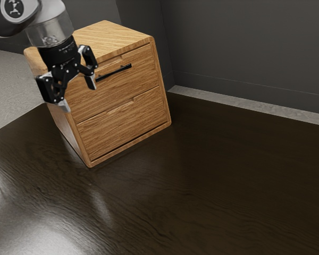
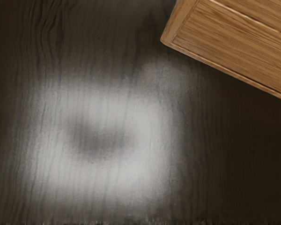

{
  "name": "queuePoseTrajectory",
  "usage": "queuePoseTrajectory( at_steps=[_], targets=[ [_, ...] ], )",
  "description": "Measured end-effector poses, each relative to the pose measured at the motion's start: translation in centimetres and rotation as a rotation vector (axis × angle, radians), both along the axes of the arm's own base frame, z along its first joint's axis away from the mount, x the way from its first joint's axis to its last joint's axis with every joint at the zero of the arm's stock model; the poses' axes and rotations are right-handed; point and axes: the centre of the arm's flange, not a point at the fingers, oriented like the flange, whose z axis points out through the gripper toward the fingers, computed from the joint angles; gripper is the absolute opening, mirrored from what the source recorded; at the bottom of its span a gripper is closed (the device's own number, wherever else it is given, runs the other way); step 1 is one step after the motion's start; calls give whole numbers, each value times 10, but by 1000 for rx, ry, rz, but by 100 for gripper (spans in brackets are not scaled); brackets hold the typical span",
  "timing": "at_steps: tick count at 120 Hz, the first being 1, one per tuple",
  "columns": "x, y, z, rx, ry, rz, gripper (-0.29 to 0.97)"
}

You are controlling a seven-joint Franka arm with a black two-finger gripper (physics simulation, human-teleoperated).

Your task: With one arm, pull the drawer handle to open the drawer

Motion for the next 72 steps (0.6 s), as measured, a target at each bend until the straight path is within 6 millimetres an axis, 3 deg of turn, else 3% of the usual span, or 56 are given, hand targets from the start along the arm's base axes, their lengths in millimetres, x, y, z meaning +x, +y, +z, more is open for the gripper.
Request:
queuePoseTrajectory(
  at_steps=[38, 46, 54, 62, 72],
  targets=[
    [6, -43, 2, -37, -9, -78, 66],
    [4, -55, 12, -93, -33, -96, 66],
    [-9, -62, 51, -100, -109, -66, 66],
    [-18, -50, 81, -123, -200, 5, 66],
    [-22, -9, 96, -135, -284, 158, 66]
  ],
)
